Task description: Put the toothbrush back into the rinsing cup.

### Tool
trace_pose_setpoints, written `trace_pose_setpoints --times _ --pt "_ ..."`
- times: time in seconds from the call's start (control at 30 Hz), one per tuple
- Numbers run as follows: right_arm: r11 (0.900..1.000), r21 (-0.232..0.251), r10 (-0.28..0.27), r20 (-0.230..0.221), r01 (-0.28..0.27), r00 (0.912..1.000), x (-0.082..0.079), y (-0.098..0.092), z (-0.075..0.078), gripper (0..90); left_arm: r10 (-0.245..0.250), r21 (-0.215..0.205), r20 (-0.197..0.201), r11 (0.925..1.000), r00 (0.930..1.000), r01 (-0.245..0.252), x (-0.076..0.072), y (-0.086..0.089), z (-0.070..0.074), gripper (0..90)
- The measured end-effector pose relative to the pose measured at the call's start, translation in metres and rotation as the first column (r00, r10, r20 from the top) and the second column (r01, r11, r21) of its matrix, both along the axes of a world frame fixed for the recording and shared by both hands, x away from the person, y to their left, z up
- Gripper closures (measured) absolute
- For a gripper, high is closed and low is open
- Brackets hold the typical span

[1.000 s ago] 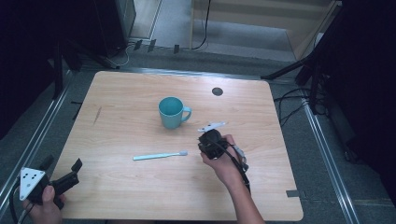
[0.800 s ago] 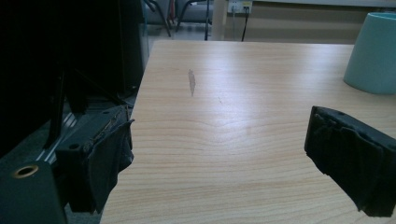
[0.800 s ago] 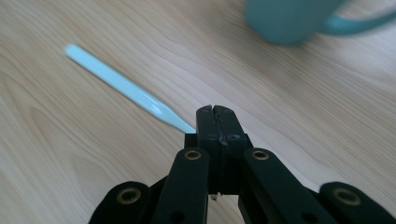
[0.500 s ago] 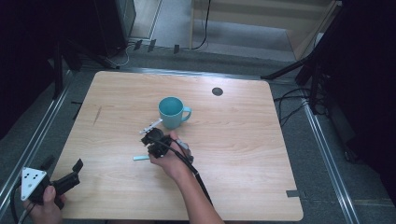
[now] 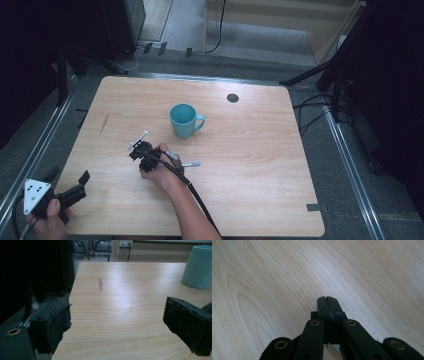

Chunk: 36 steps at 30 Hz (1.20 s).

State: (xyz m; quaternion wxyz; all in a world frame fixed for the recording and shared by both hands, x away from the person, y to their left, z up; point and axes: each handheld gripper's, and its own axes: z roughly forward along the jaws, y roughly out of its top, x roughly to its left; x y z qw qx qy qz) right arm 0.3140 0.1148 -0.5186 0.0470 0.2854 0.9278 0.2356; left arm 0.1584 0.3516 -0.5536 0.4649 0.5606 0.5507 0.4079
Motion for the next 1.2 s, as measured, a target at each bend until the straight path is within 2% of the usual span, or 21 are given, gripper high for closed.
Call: trace_pose_setpoints --times 0.07,0.1,0.23,0.33,0.37,0.5,0.57,0.77,0.8,0.83,0.9,0.93,1.07,1.2 --pt "1.000 -0.006 0.007 -0.005 -0.007 1.0000 0.000 -0.001 -0.001 90.0 -0.001 0.001 0.001 1.0000 1.0000 0.001 0.000 0.000 0.000 8.0" --pt "0.999 -0.002 0.033 -0.010 -0.033 0.9994 -0.003 -0.003 0.000 90.0 -0.002 0.002 0.000 1.0000 1.0000 0.002 0.000 0.000 0.000 8.0" --pt "0.998 -0.002 0.065 -0.021 -0.065 0.9977 -0.009 -0.006 0.002 90.0 -0.003 0.003 0.000 1.0000 1.0000 0.003 0.000 0.000 0.000 8.0" --pt "0.992 -0.024 0.122 -0.038 -0.123 0.9918 -0.022 -0.014 0.000 90.0 -0.003 0.007 -0.003 1.0000 1.0000 0.003 0.001 -0.001 0.000 8.0" --pt "0.991 -0.036 0.128 -0.034 -0.129 0.9912 -0.026 -0.016 -0.001 90.0 -0.004 0.008 -0.003 1.0000 1.0000 0.004 0.001 -0.001 0.000 8.0" --pt "0.990 -0.022 0.136 -0.036 -0.137 0.9901 -0.033 -0.029 -0.002 90.0 -0.004 0.006 -0.001 1.0000 1.0000 0.004 0.000 -0.001 0.000 8.0" --pt "0.991 -0.020 0.135 -0.036 -0.136 0.9902 -0.041 -0.048 -0.002 90.0 -0.005 0.006 0.000 1.0000 1.0000 0.005 0.000 -0.001 0.000 8.0" --pt "0.994 -0.024 0.108 -0.025 -0.109 0.9938 -0.051 -0.091 -0.002 90.0 -0.005 0.008 -0.001 1.0000 1.0000 0.005 0.000 -0.001 0.000 8.0" --pt "0.994 -0.024 0.108 -0.025 -0.109 0.9938 -0.051 -0.091 -0.002 90.0 -0.005 0.008 -0.001 1.0000 1.0000 0.005 0.000 -0.001 0.000 8.0" --pt "0.996 -0.024 0.089 -0.023 -0.089 0.9958 -0.054 -0.108 -0.002 90.0 -0.004 0.006 0.000 1.0000 1.0000 0.004 0.000 -0.001 0.000 8.0" --pt "0.997 -0.022 0.078 -0.022 -0.078 0.9967 -0.055 -0.121 -0.002 90.0 -0.002 0.007 -0.001 1.0000 1.0000 0.002 0.000 -0.001 0.000 8.0" --pt "0.997 -0.022 0.078 -0.022 -0.078 0.9967 -0.055 -0.121 -0.002 90.0 -0.002 0.007 -0.001 1.0000 1.0000 0.002 0.000 -0.001 0.000 8.0" --pt "1.000 -0.017 0.022 -0.025 -0.022 0.9994 -0.055 -0.152 -0.001 90.0 -0.001 0.012 -0.003 0.9999 1.0000 0.001 0.000 -0.002 0.000 8.0" --pt "0.999 -0.030 0.011 -0.019 -0.011 0.9998 -0.053 -0.163 -0.001 89.8 0.000 0.010 -0.002 0.9999 1.0000 0.000 0.000 -0.001 0.000 8.0"
